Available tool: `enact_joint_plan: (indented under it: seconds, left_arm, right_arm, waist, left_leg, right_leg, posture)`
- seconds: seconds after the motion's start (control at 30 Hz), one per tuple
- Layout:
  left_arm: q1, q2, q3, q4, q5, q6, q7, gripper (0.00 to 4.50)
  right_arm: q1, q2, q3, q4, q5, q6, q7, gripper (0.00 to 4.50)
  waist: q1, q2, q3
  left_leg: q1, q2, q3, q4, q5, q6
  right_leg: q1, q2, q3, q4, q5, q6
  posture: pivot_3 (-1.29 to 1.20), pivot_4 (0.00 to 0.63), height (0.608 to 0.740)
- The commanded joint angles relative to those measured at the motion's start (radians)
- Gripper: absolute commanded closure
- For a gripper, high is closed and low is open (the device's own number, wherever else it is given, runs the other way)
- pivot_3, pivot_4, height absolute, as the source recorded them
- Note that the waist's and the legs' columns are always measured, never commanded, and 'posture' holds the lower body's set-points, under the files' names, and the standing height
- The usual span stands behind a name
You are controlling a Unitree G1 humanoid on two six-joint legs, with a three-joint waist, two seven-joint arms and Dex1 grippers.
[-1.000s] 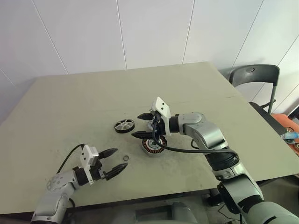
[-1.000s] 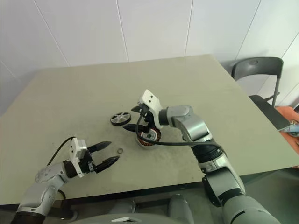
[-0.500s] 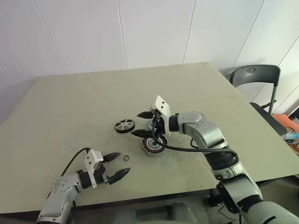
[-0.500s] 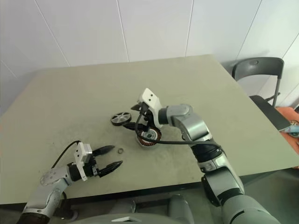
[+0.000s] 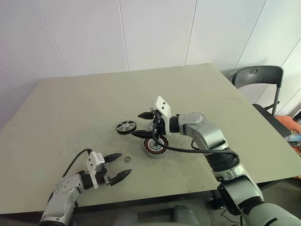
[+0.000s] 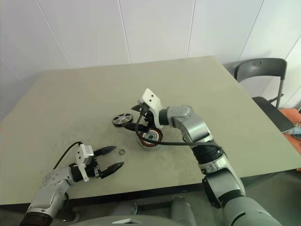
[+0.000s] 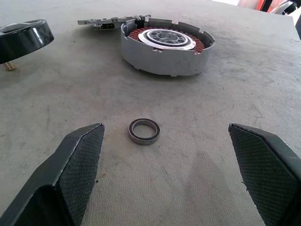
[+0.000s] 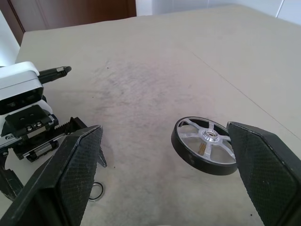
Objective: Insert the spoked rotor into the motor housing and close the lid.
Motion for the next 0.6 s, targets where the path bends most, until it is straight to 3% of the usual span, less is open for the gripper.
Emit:
enact_joint_plan:
  seconds: [0.03,0.37,0.6]
  left_arm:
    - [-0.001,-0.003,0.017,-0.032,-0.031,0.021,0.005,0.0]
    - [0.01,0.017,0.049,-0.135,-0.08,0.094,0.025,0.0]
    - [0.006,0.022,0.039,-0.103,-0.046,0.084,0.025,0.0]
  right_arm:
    - [-0.025,0.013,-0.015,-0.013,0.011,-0.025,0.0,0.03]
    - [-0.028,0.015,-0.007,0.0,0.005,-0.038,0.005,0.03]
    - [-0.027,0.018,-0.008,0.0,0.004,-0.041,0.001,0.03]
  waist:
    - [0.0,0.0,0.0]
    - [-0.002,0.0,0.0]
    - [-0.002,0.0,0.0]
  left_leg:
    - [0.0,0.0,0.0,0.0,0.0,0.0]
    - [-0.002,0.0,0.0,0.0,0.0,0.0]
    - [-0.002,0.0,0.0,0.0,0.0,0.0]
  right_leg:
    - [0.0,0.0,0.0,0.0,0.0,0.0]
    - [-0.002,0.0,0.0,-0.001,0.0,0.0]
    - [-0.002,0.0,0.0,-0.001,0.0,0.0]
  posture:
    - [0.0,0.0,0.74]
    - [0.0,0.0,0.74]
    - [0.0,0.0,0.74]
